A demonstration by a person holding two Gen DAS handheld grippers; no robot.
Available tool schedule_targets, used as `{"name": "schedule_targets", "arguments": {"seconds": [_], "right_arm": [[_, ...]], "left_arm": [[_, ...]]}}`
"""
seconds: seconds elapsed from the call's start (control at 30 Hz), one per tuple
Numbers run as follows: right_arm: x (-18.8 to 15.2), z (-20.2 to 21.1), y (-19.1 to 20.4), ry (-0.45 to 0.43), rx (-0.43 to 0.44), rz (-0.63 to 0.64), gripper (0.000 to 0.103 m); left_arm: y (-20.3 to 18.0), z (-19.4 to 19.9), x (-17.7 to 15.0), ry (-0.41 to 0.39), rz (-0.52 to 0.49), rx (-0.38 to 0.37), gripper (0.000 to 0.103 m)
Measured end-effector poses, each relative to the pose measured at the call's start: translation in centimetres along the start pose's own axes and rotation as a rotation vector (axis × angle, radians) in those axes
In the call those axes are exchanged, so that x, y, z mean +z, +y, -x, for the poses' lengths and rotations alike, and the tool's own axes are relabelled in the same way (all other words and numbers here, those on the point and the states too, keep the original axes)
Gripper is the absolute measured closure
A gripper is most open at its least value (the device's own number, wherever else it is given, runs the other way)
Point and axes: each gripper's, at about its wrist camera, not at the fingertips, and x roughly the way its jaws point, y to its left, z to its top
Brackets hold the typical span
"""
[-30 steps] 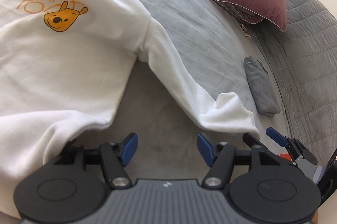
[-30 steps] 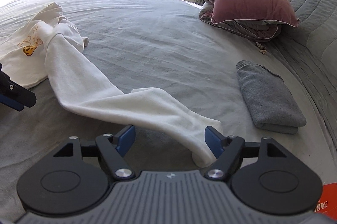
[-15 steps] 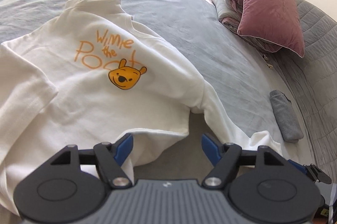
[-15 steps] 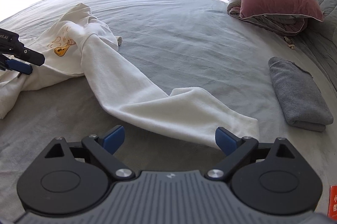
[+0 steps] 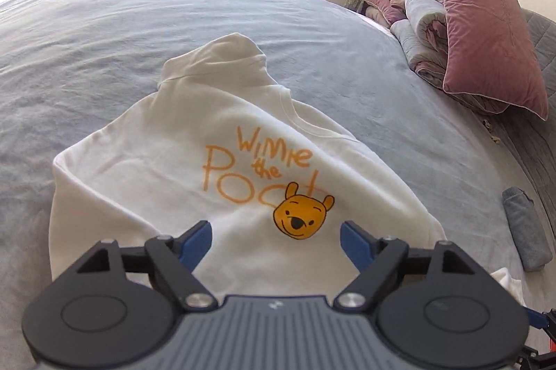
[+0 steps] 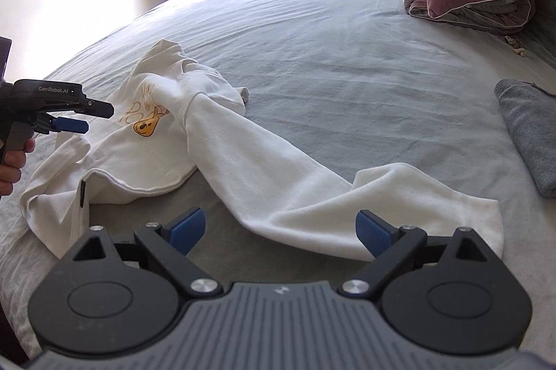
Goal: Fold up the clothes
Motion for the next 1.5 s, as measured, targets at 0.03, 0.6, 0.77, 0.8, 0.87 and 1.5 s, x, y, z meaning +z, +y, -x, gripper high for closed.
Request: {"name": "schedule_targets", "arguments": {"seconds": [0.03, 0.6, 0.77, 0.8, 0.87, 1.5], "right_arm": [[0.0, -0.1, -0.1, -0.005, 0.011, -0.012, 0.008], [1.1, -1.8, -2.5, -0.074, 0.118, -0.203, 0.008], [2.7, -4.0, -3.1, -0.073, 0.148, -0.272, 0.009], [3.2, -4.6, -3.2, -0.067, 0.162, -0.295, 0.011], [4.3, -5.9, -2.9, -0.063, 0.188, -0.321, 0.014], [8.3, -16.4, 3.5, -0.007, 0.192, -0.219, 0.053]], "left_arm": [[0.6, -0.2, 0.5, -0.01, 0.024, -0.001, 0.021], [6.2, -6.5, 8.5, -0.091, 0.075, 0.164, 0.02], [6.5, -7.6, 11.3, -0.114, 0.03, 0.172, 0.02], [6.6, -7.9, 11.7, -0.119, 0.025, 0.17, 0.02], [6.8, -8.7, 12.3, -0.116, 0.025, 0.163, 0.02], [12.6, -13.7, 13.3, -0.019, 0.355, -0.081, 0.056]]}}
